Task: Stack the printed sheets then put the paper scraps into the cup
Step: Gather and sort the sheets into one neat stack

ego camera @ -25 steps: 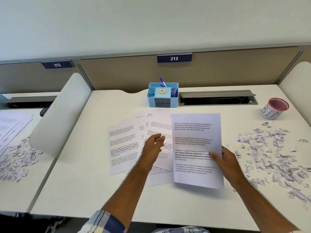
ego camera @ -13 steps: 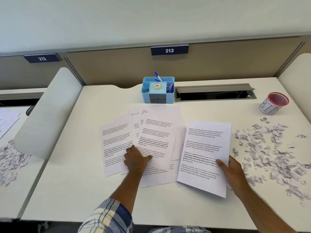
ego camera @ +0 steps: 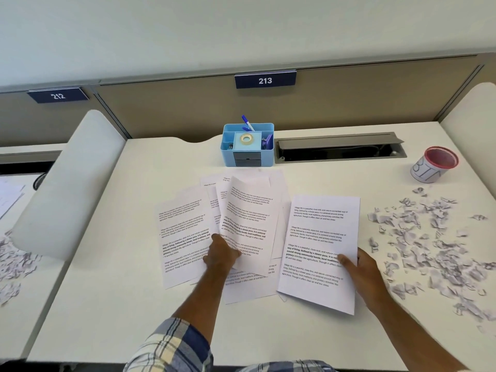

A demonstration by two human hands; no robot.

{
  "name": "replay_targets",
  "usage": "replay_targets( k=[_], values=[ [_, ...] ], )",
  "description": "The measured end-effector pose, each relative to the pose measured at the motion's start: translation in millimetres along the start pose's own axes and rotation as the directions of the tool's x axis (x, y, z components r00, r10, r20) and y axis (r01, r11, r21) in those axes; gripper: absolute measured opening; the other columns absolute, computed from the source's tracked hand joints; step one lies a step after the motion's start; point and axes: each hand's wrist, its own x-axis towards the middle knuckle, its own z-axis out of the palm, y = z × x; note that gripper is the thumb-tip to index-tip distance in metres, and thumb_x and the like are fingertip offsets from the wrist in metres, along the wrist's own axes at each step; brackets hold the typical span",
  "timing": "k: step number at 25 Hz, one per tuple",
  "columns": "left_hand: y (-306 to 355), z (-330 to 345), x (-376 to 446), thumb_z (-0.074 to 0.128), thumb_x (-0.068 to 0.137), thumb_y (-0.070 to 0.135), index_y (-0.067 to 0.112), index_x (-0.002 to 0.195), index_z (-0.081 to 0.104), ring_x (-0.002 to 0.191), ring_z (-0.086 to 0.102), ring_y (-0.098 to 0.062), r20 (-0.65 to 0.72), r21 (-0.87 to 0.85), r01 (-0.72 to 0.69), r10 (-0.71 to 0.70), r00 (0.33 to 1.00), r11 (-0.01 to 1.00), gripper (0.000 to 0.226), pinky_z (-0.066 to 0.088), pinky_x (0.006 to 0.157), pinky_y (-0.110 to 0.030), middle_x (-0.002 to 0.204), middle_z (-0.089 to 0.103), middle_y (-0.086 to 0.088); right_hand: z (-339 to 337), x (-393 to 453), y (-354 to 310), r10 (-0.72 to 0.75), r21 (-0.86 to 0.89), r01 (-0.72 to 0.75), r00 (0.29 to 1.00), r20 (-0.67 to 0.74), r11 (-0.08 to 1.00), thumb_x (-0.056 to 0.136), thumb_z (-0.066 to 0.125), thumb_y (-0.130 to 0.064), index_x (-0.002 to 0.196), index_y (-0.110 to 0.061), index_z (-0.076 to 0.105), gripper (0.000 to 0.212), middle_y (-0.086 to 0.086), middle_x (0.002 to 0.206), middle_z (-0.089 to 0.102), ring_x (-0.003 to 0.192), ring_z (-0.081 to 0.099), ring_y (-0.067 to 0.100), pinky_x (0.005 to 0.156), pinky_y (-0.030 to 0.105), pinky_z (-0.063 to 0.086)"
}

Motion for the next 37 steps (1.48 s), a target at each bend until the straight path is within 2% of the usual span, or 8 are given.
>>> replay_targets(
  k=[6, 9, 15, 20, 24, 30, 35, 37],
  values=[
    [-6.2, 5.9, 19.4, 0.077, 0.065, 0.034, 0.016, 0.122, 0.068, 0.104, 0.071, -0.033, 0.113, -0.215, 0.041, -0.017, 0.993, 0.976, 0.060, 0.062, 0.090, -0.049, 0.117, 0.075, -0.008, -1.2, 1.2, -0.8, 0.010, 0.005, -0.010, 1.000, -0.005, 1.000, 0.098, 0.067, -0.016, 0.121, -0.018, 0.066, 0.023, -0.007, 0.110, 0.076, 0.094, 0.075, 0.014, 0.083, 0.037, 0.058],
    [4.6, -11.7, 4.4, 0.080, 0.081, 0.016, 0.010, 0.125, 0.069, 0.102, 0.071, -0.031, 0.135, -0.368, 0.040, 0.011, 0.991, 0.929, 0.045, 0.062, 0.089, -0.042, 0.117, 0.075, -0.011, -4.9, 2.7, 0.8, 0.020, 0.020, -0.019, 1.000, -0.008, 1.000, 0.099, 0.066, -0.018, 0.127, -0.017, 0.064, 0.028, -0.003, 0.116, 0.075, 0.100, 0.074, 0.018, 0.089, 0.043, 0.059],
    [7.2, -40.6, -18.7, 0.082, 0.083, -0.001, 0.011, 0.126, 0.069, 0.103, 0.075, -0.029, 0.200, -0.656, 0.077, 0.075, 0.977, 0.751, 0.047, 0.062, 0.091, -0.045, 0.116, 0.078, -0.008, -2.3, 3.2, -5.6, -0.005, 0.057, 0.003, 0.999, 0.041, 0.998, 0.100, 0.063, -0.013, 0.132, -0.017, 0.061, 0.032, -0.006, 0.122, 0.073, 0.107, 0.072, 0.016, 0.093, 0.040, 0.058],
    [13.3, -59.7, -60.7, 0.078, 0.086, -0.001, 0.020, 0.128, 0.068, 0.108, 0.076, -0.023, 0.312, -0.820, 0.127, 0.250, 0.917, 0.558, 0.047, 0.063, 0.086, -0.038, 0.119, 0.078, -0.002, 12.1, 4.8, -8.2, 0.000, 0.112, -0.010, 0.996, 0.086, 0.994, 0.099, 0.065, -0.011, 0.127, -0.020, 0.065, 0.029, -0.004, 0.119, 0.075, 0.106, 0.073, 0.021, 0.097, 0.052, 0.057],
    [5.6, -47.7, -83.2, 0.080, 0.086, 0.003, 0.020, 0.132, 0.066, 0.113, 0.075, -0.026, 0.379, -0.770, 0.125, 0.290, 0.879, 0.626, 0.051, 0.059, 0.100, -0.052, 0.123, 0.077, -0.003, 30.1, 1.1, -29.6, 0.051, 0.222, -0.089, 0.984, 0.170, 0.971, 0.099, 0.063, -0.010, 0.128, -0.017, 0.063, 0.029, 0.004, 0.119, 0.075, 0.105, 0.074, 0.030, 0.094, 0.055, 0.057],
    [-8.4, -36.8, -97.6, 0.086, 0.083, 0.013, 0.028, 0.134, 0.062, 0.110, 0.074, -0.020, 0.361, -0.668, 0.047, 0.268, 0.893, 0.743, 0.059, 0.065, 0.082, -0.041, 0.119, 0.078, 0.008, 50.4, -6.9, -66.1, 0.040, 0.385, -0.145, 0.963, 0.266, 0.911, 0.103, 0.056, -0.011, 0.132, -0.013, 0.059, 0.029, 0.010, 0.125, 0.073, 0.109, 0.072, 0.033, 0.085, 0.044, 0.062],
    [-15.9, -48.5, -99.3, 0.092, 0.078, 0.022, 0.033, 0.132, 0.062, 0.112, 0.074, -0.020, 0.402, -0.636, -0.012, 0.345, 0.848, 0.771, 0.062, 0.065, 0.083, -0.046, 0.120, 0.077, 0.008, 57.6, -14.7, -74.8, -0.051, 0.407, -0.083, 0.950, 0.309, 0.910, 0.099, 0.061, -0.033, 0.139, -0.014, 0.054, 0.045, 0.009, 0.136, 0.067, 0.122, 0.066, 0.031, 0.101, 0.050, 0.054],
    [-16.6, -50.9, -100.4, 0.092, 0.078, 0.022, 0.031, 0.132, 0.062, 0.110, 0.075, -0.017, 0.409, -0.623, -0.044, 0.373, 0.833, 0.781, 0.062, 0.065, 0.084, -0.044, 0.120, 0.077, 0.007, 58.6, -17.1, -76.2, -0.076, 0.393, -0.067, 0.938, 0.338, 0.917, 0.097, 0.066, -0.025, 0.139, -0.011, 0.054, 0.046, 0.009, 0.136, 0.066, 0.123, 0.066, 0.032, 0.103, 0.051, 0.053]
  ],
)
